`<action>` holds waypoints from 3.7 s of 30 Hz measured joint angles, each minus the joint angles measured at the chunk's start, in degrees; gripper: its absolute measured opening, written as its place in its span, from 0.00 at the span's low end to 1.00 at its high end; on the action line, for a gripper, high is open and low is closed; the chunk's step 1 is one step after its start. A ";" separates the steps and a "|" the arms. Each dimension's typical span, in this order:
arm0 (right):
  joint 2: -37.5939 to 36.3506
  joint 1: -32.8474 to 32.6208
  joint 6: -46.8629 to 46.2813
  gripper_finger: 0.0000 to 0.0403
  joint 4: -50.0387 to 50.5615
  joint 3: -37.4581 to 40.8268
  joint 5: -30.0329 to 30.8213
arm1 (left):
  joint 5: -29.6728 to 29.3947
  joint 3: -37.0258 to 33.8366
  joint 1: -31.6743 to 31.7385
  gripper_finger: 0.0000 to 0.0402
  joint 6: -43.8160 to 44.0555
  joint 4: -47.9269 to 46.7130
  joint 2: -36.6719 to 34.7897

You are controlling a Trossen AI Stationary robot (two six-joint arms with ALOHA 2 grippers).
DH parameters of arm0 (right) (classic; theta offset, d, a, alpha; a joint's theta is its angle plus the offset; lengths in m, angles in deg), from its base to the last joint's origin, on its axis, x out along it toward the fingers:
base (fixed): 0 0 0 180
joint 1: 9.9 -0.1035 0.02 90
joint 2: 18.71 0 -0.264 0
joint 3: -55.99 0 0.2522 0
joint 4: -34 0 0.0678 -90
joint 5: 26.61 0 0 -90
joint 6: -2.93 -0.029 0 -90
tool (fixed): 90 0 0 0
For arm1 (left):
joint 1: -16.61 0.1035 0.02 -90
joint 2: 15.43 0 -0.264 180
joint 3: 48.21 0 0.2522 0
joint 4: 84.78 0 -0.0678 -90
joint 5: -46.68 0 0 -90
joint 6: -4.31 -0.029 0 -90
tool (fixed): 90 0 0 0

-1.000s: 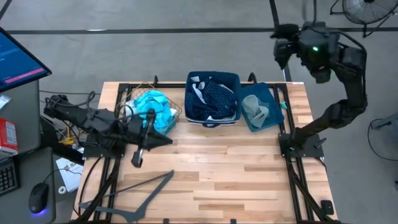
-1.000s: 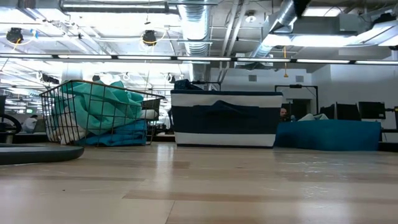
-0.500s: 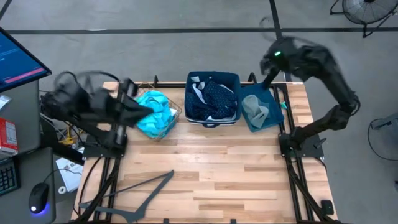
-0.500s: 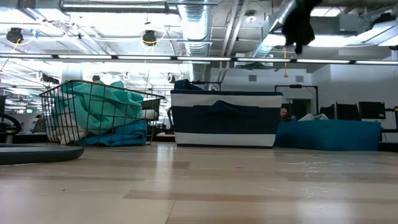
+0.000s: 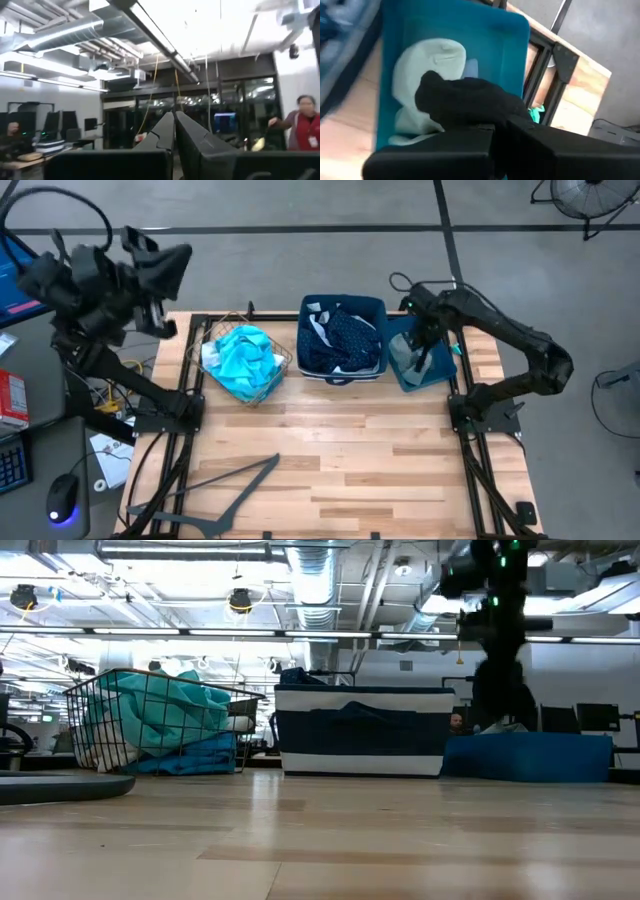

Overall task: Pick & Place Cloths
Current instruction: Put the black sock into the blue bin, then return to Home Position

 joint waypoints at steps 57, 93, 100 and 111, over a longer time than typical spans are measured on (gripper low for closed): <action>-24.46 -36.43 16.17 0.01 -29.14 -15.04 -11.81 | 9.64 -5.08 4.28 0.00 10.33 -24.74 -8.95; -36.40 -40.30 32.62 0.00 -36.83 -15.97 -17.53 | 11.83 -65.84 7.45 0.00 23.62 2.53 -30.64; -43.88 -40.28 30.79 0.00 -39.29 -10.89 -17.03 | 15.63 -68.09 9.42 0.00 35.02 7.31 -33.82; -59.27 -40.28 34.18 0.00 -50.09 21.54 -15.97 | 16.10 -68.05 14.63 0.00 41.41 8.20 -37.32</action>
